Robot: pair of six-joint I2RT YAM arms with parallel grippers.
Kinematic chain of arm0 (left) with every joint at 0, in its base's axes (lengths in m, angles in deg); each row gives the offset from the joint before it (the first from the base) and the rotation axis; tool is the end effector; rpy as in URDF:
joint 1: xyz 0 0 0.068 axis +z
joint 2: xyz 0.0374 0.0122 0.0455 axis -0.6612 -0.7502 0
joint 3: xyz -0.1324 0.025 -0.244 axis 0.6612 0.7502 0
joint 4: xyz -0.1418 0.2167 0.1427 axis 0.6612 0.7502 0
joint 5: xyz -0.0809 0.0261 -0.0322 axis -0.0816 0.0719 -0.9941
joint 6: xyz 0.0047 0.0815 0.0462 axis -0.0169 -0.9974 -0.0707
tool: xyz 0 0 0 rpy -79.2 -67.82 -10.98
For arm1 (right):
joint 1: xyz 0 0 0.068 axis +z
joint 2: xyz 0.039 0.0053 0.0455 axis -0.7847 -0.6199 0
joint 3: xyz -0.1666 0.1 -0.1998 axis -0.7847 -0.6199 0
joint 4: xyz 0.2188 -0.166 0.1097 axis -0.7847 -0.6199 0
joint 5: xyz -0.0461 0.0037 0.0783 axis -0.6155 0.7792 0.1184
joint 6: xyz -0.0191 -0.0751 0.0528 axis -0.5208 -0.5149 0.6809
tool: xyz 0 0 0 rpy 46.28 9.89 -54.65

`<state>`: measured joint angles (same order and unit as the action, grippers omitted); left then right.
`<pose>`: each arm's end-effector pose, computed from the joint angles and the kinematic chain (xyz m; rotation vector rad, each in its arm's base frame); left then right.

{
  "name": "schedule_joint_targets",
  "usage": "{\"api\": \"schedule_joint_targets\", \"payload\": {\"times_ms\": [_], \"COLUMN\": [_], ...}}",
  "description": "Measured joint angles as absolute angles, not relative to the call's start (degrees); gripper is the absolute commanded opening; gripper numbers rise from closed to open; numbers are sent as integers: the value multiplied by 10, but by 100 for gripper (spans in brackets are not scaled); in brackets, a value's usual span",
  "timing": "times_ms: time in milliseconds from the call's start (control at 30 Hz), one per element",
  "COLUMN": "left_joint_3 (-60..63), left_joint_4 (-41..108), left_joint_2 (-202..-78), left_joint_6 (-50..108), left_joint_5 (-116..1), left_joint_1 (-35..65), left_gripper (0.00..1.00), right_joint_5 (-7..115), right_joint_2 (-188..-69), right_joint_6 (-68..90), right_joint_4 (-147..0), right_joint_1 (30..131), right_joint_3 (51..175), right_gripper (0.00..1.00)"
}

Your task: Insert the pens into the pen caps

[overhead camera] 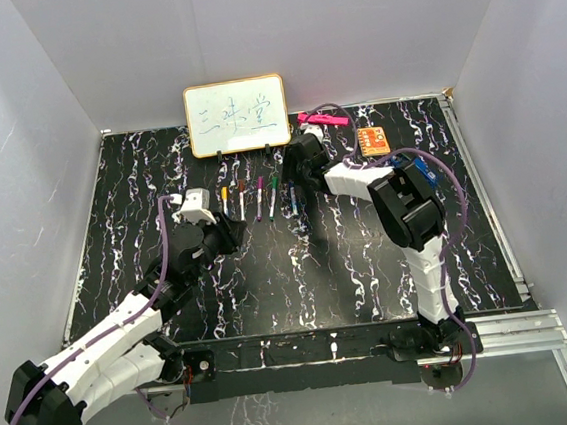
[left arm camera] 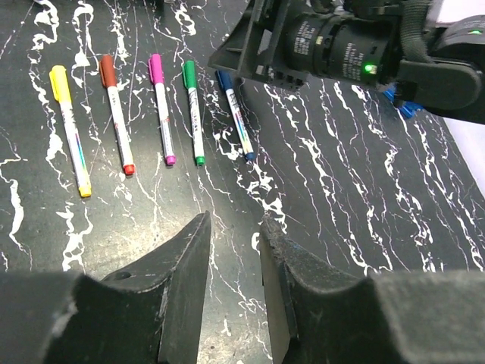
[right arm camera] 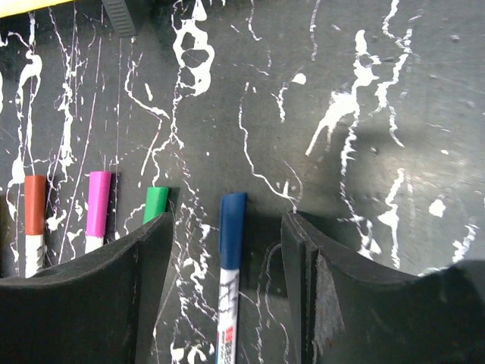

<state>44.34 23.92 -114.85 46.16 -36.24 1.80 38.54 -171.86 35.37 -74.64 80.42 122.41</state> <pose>0.2324 -0.1672 0.2511 -0.0105 1.7786 -0.6789 0.4855 0.2525 0.1031 0.1231 2.3022 0.3825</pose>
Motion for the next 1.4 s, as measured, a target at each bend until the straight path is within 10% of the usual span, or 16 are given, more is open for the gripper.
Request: {"api": "schedule_joint_targets", "payload": {"times_ms": [867,1400], "left_joint_3": [380,365], "left_joint_4": [486,619], "left_joint_2": [-1059,-1014], "left_joint_6": [494,558], "left_joint_5": [-121,-33], "left_joint_1": [19,19], "left_gripper": [37,41], "right_joint_5": [321,154], "right_joint_2": [-1129,-954], "right_joint_6": [343,364], "right_joint_4": [-739,-812], "right_joint_1": [576,577], "right_joint_3": [796,740], "right_gripper": [98,98]}}
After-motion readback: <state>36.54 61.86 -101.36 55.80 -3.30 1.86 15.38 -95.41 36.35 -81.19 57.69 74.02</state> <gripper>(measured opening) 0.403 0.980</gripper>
